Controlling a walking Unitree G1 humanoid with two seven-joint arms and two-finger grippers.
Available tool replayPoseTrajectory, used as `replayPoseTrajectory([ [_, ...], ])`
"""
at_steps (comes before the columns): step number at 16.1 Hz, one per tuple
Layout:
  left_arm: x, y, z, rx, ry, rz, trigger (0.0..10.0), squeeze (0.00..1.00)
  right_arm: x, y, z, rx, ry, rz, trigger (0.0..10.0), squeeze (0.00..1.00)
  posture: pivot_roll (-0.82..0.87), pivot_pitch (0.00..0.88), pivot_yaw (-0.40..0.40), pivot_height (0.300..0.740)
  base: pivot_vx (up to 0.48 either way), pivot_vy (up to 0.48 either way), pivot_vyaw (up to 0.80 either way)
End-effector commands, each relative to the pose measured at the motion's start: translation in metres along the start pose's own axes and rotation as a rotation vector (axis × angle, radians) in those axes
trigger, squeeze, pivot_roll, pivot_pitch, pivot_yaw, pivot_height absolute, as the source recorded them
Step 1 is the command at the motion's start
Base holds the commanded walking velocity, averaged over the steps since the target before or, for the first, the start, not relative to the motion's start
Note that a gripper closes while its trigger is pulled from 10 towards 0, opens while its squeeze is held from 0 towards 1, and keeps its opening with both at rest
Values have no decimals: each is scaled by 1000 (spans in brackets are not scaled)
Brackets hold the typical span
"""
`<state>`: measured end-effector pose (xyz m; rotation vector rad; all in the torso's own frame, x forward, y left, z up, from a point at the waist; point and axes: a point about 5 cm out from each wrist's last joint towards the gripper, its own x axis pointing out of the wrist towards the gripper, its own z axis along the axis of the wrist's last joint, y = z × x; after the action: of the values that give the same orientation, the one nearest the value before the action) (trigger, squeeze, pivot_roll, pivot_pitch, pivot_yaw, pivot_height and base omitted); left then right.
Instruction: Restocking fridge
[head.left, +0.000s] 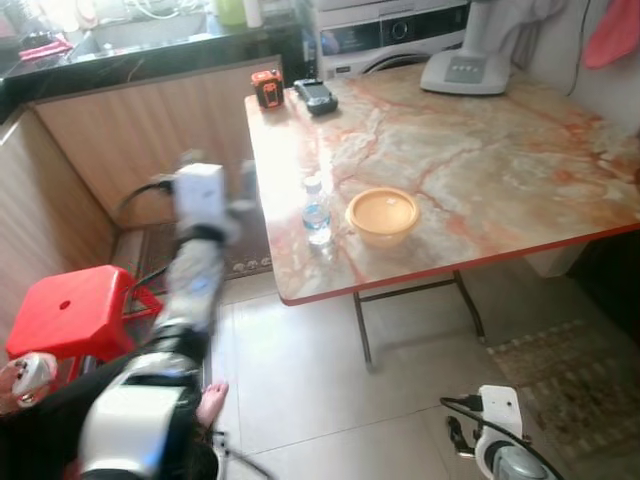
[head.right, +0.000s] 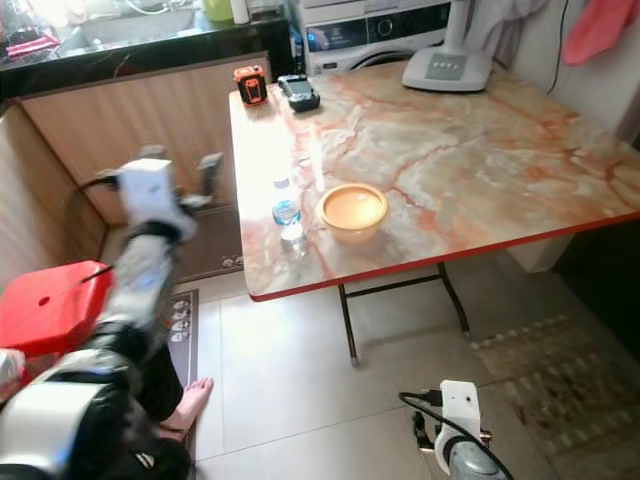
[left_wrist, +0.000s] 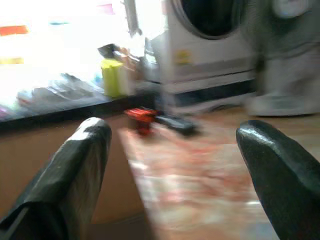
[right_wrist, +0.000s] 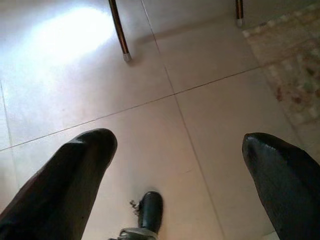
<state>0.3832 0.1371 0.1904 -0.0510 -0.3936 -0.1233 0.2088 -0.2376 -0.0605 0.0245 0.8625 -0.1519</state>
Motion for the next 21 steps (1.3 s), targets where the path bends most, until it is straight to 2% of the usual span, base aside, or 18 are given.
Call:
replayPoseTrajectory([
  [1,2,6,1,-57,21,5,10000,0,0,0,-2,24,8,-6,10000,0,35,26,117,740,0,0,0],
  [2,6,-5,2,-96,39,-21,10000,0,0,-1,-2,12,12,-4,10000,0,45,35,113,740,0,0,0],
  [4,9,-16,10,-140,1,-62,10000,0,-1,-4,-6,3,18,-5,10000,0,69,69,104,740,0,0,0],
  [7,6,-10,13,-120,6,-84,10000,0,-3,-4,-13,15,20,-11,10000,0,63,91,92,740,0,0,0],
  [8,-1,1,9,-58,23,-52,10000,0,-5,-3,-20,54,14,-13,10000,0,56,84,87,740,0,0,0],
  [11,-25,3,2,16,-26,-114,10000,0,-9,-2,-32,122,-6,-41,10000,0,89,23,85,740,0,0,0],
  [12,-37,12,-1,29,-16,-85,10000,0,-11,0,-39,153,-18,-43,10000,0,79,5,93,740,0,0,0],
  [15,-53,20,-1,88,23,-124,10000,0,-16,1,-56,193,0,-64,10000,0,77,0,114,740,0,0,0],
  [16,-54,22,3,66,23,-110,10000,0,-18,2,-64,226,19,-83,10000,0,77,0,121,740,0,0,0],
  [18,-57,19,15,61,16,-106,10000,0,-22,2,-76,194,56,-86,10000,0,78,0,120,740,0,0,0],
  [19,-66,13,16,88,6,-169,10000,0,-24,2,-80,158,67,-72,10000,0,70,0,110,740,0,0,0],
  [20,-73,11,11,39,37,-146,10000,0,-25,2,-82,131,72,-45,10000,0,74,0,99,740,0,0,0],
  [21,-79,8,4,25,74,-145,10000,0,-26,3,-84,148,71,-38,10000,0,77,0,105,740,0,0,0],
])
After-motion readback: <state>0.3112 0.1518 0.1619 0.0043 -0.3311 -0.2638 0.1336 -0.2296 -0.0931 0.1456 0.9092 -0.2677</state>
